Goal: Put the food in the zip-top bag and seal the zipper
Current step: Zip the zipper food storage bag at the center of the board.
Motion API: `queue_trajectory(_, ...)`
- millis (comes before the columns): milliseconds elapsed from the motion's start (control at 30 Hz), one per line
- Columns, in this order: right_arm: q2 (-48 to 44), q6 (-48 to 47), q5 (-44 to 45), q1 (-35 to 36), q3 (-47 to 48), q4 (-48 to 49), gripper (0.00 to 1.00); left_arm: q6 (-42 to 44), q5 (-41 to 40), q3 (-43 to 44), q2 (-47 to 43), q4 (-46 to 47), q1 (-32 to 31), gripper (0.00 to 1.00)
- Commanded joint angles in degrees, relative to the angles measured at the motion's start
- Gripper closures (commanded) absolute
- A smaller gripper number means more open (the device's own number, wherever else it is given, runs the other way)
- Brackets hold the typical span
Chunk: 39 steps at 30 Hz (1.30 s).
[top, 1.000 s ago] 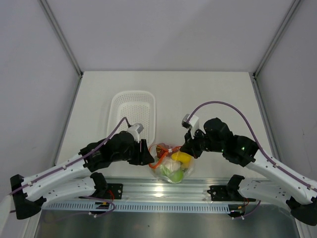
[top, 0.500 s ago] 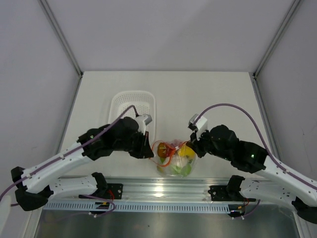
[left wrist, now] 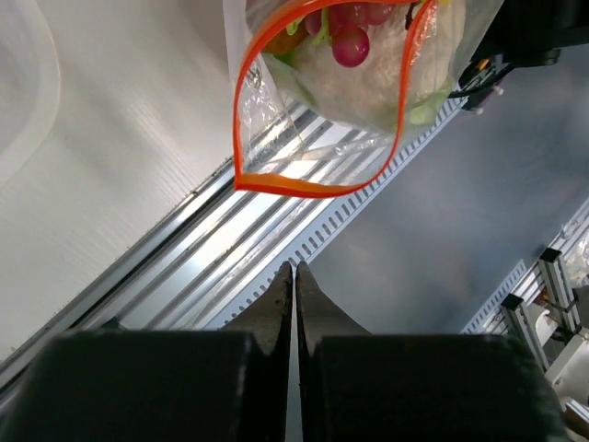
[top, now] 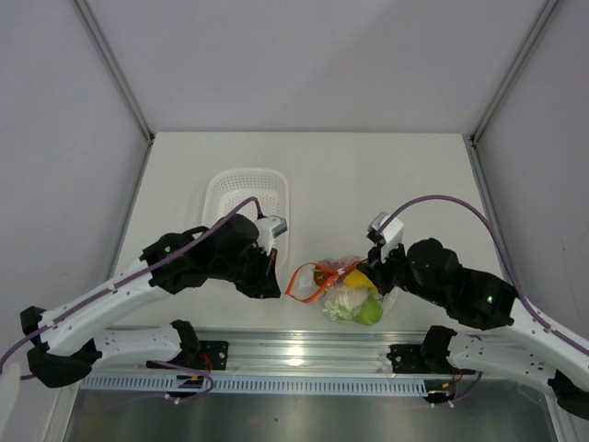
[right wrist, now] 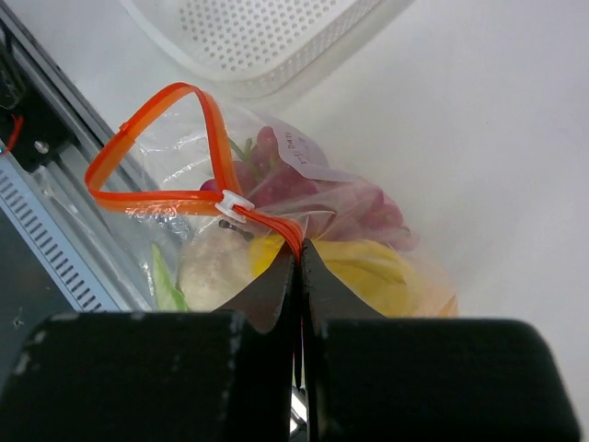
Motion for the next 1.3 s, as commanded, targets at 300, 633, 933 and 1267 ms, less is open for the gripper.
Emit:
queue_trajectory(300,0.97,4.85,-7.05,-0.94,2.22,4.43,1.00,10.30,-10.99,-3.72,-12.67,15.09,-3.79,0.82)
queue_trajectory(633,8.45,8.63,-14.09,-1.12,8.38,1.69,1.00,22.90,-7.32,-4.17,-9.83,36.91,-6.16,0.29)
queue_trajectory(933,8.89,12.06,-19.09,-4.37,7.86,2.04,1.00,27.74,-4.77,-6.98,-3.30,41.31,-8.98,0.33)
queue_trajectory(1267,7.31,13.11,-21.38,-4.98,6.10,3.80,1.00,26.95,-5.91,-10.41,-0.67,41.49,-9.24,0.41)
